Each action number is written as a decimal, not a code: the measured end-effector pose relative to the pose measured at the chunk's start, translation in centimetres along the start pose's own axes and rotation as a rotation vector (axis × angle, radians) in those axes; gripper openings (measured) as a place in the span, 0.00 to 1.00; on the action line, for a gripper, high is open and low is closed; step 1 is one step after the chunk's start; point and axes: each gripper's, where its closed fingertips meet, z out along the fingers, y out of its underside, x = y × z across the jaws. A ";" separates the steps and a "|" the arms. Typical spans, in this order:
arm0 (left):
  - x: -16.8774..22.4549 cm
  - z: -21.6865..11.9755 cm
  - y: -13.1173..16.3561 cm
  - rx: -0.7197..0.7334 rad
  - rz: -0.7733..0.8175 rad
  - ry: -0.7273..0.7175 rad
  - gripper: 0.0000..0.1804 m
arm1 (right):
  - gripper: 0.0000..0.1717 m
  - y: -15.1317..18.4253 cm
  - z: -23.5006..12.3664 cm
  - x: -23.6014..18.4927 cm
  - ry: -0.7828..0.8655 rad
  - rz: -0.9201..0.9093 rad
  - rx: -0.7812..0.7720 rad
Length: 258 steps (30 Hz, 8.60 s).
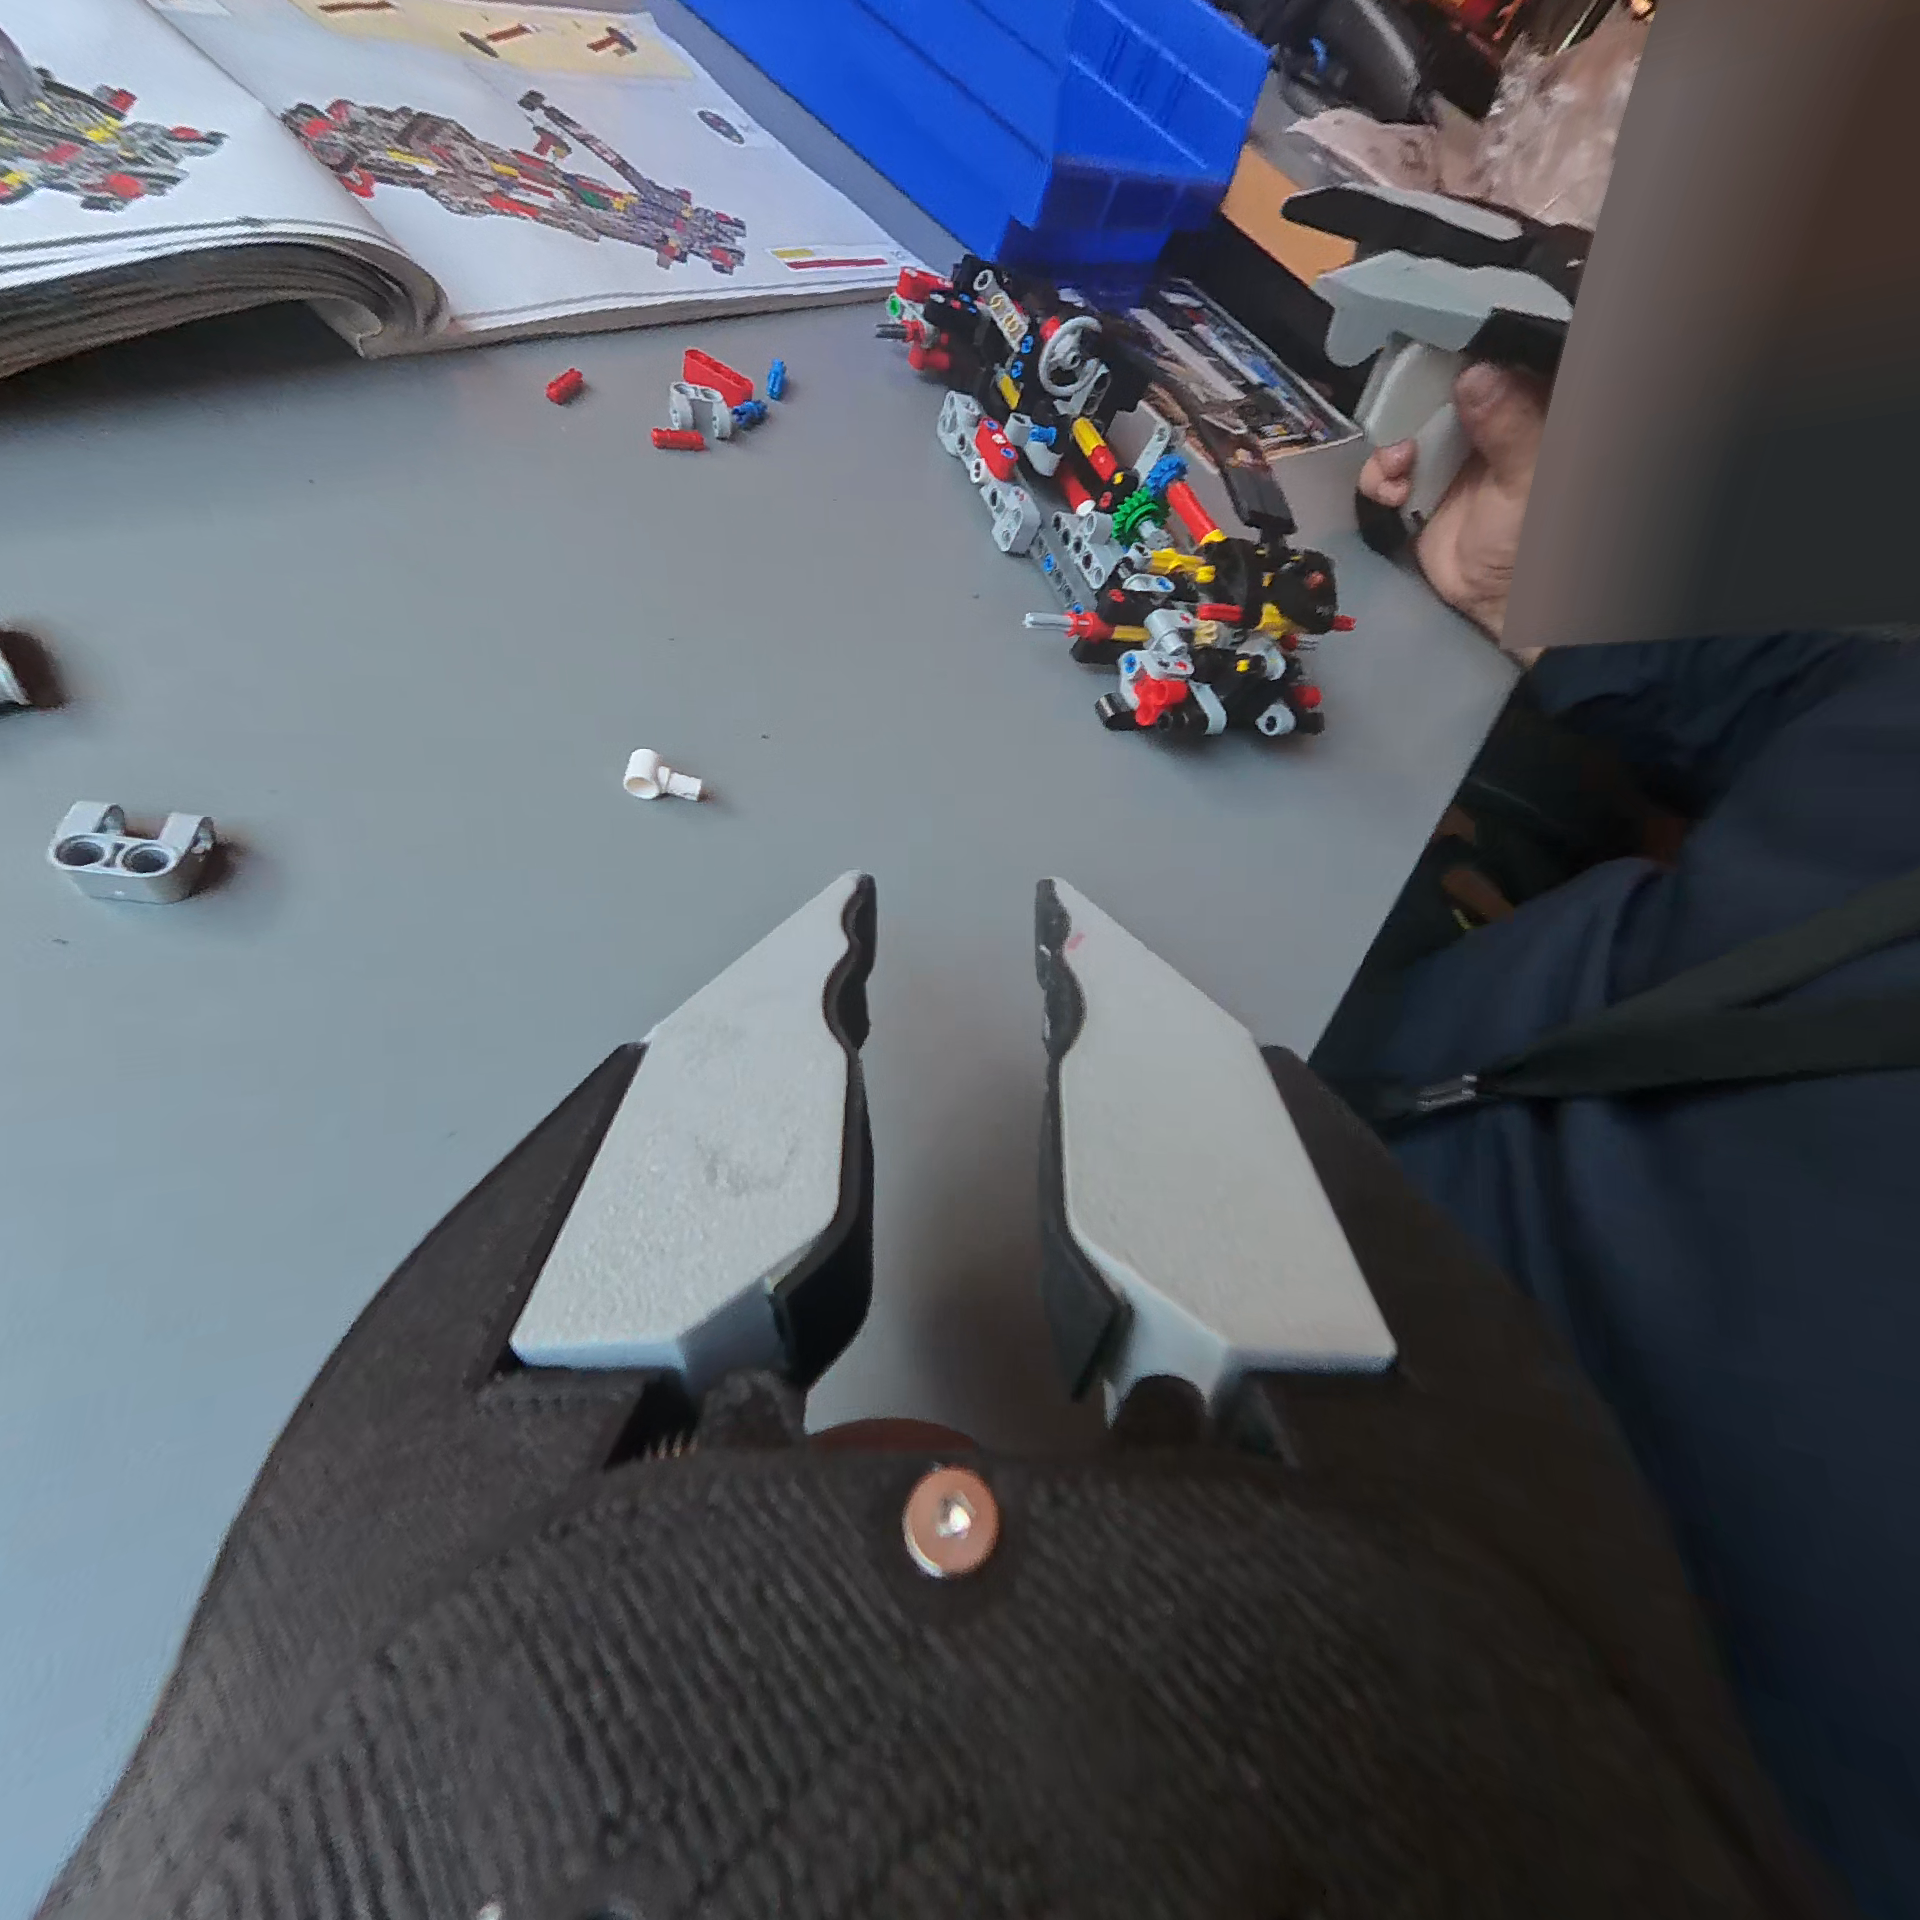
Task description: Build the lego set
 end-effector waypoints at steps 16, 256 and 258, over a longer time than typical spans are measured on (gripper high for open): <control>0.5 -1.3 -1.6 0.123 -0.094 0.131 0.05 | 0.30 0.3 2.3 1.8 0.049 -0.006 -0.039; -10.1 -5.1 -8.8 0.318 0.278 -0.031 0.23 | 0.27 0.4 3.2 6.8 0.306 0.049 -0.061; -10.4 -5.1 -8.9 0.320 0.252 -0.036 0.23 | 0.27 0.3 3.2 6.8 0.310 0.046 -0.060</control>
